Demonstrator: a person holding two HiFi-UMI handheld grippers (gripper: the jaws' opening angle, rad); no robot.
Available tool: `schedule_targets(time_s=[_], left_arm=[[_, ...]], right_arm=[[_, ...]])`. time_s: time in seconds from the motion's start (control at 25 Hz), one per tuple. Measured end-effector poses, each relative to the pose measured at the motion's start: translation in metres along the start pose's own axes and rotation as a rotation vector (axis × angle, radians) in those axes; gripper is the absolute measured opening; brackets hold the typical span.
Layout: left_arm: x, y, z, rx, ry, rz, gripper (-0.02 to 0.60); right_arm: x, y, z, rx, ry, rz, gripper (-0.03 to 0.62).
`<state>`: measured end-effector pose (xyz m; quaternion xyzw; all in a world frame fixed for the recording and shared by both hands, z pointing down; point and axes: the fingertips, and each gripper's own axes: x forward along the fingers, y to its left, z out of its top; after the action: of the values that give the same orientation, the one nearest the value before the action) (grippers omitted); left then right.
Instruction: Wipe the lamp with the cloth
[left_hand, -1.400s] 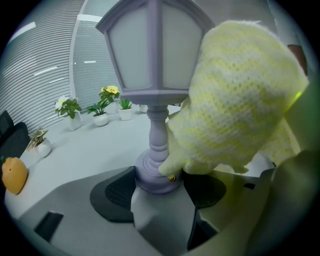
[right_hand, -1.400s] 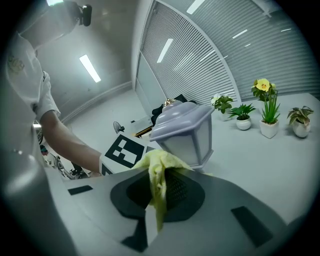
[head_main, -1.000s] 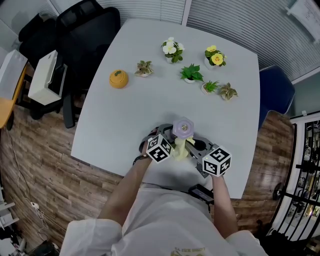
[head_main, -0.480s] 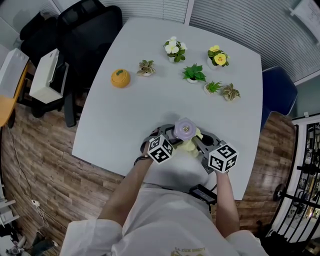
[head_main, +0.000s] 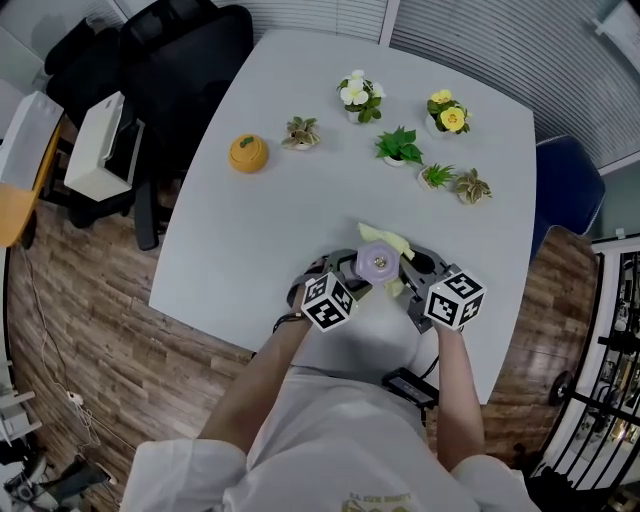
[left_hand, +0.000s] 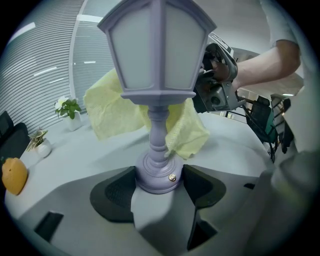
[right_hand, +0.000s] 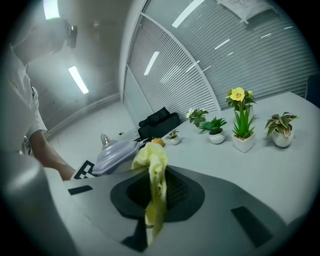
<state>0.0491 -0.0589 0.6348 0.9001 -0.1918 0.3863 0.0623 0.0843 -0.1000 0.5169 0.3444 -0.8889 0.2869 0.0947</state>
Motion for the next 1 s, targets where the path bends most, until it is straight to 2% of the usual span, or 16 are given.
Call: schedule_targets(time_s=[0.44, 0.64, 0.88, 1.0], left_arm=[[-0.002, 0.000, 0.001, 0.003, -0.005, 0.001, 0.305], [-0.002, -0.001, 0.000, 0.001, -0.001, -0.002, 0.305], [-0.001, 0.000, 0.000, -0.001, 0.002, -0.002, 0.305], [-0.001, 0.000, 0.000, -0.003, 0.004, -0.004, 0.305]], right_arm=[[0.016, -0.002, 0.016, 0.059, -0.041, 0.041, 0.026], [0.010, -0.002, 0.003, 0.088, -0.021, 0.037, 0.026], [0.001, -0.004, -0.004, 0.155, -0.056, 0.043, 0.026], [0.001, -0.004, -0.016, 0.149, -0.022, 0.034, 0.026]])
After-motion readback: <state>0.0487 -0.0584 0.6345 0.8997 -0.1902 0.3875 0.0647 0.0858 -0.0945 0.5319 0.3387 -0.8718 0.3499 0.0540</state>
